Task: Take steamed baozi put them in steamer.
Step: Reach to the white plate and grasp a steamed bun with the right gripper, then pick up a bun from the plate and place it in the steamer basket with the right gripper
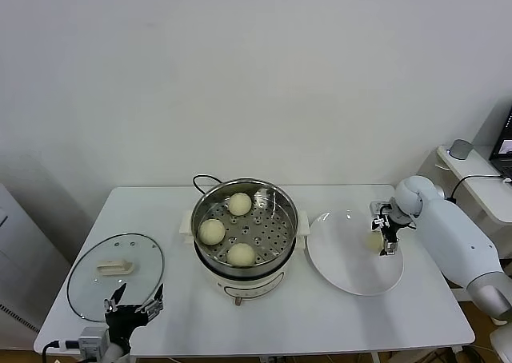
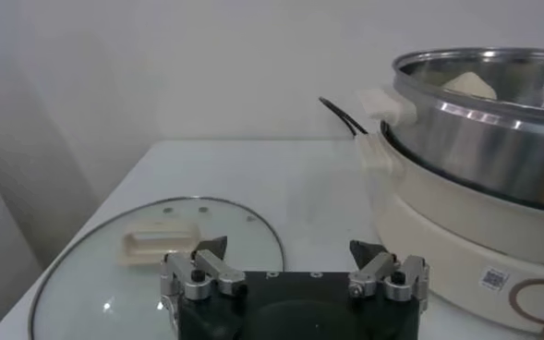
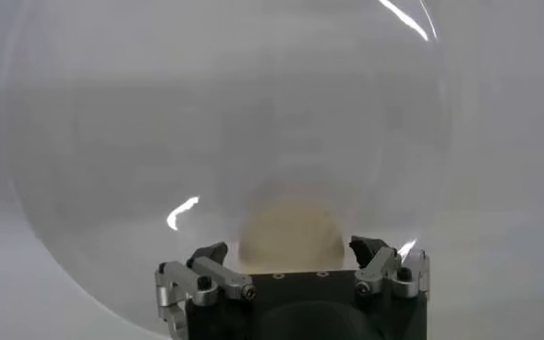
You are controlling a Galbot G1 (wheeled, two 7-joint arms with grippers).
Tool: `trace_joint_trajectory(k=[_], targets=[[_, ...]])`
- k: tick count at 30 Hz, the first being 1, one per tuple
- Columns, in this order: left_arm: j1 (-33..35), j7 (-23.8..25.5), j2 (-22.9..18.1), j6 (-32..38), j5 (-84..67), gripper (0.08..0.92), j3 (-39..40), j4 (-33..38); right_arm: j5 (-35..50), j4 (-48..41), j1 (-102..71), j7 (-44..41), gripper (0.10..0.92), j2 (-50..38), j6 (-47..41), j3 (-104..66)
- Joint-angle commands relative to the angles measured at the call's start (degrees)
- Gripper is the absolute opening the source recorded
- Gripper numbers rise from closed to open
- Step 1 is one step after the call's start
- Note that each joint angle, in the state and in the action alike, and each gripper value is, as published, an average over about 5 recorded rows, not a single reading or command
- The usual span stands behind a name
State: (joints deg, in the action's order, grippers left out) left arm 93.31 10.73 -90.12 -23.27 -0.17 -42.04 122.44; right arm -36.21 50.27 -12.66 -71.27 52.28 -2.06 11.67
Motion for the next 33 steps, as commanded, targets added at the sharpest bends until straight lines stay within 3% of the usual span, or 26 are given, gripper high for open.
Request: trace_joint_trajectory(k=[1,7,11,21,26,33], targets=[[-0.08,-0.13,0.01,0.09,0.22,0.823,0.24,-0.29,0.34,-0.02,0.14,-0.11,0.740,-0.16,-0.01,0.11],[-0.16,-0.38,-0.13,0.19,0.58,0.823,0.55,-0.32,4.19,2.16,1.51,-0.76,0.591,-1.61,-1.27,2.15],[-0.59,-0.84,-0.55,0.28,1.76,0.823,0.62,-0.23,15.18,8.52,6.54,-1.60,0.533,-5.90,-5.77,9.76],[-1.42,-1.37,-1.37,0.22,4.48,0.823,0.62,1.55,48.30,25.02,44.85,0.00,0.518,-15.36,-22.21,52.86],[-1.73,-1.41,-1.42,0.05,4.55,0.823,0.95,2.77,60.48,29.55,56.20,2.16,0.518,-10.59,-27.42,63.76],[-1.17,-1.47,-1.10,0.27,4.45,0.823,1.62,4.32,67.10,31.25,57.82,6.21,0.518,-1.53,-33.18,64.43]])
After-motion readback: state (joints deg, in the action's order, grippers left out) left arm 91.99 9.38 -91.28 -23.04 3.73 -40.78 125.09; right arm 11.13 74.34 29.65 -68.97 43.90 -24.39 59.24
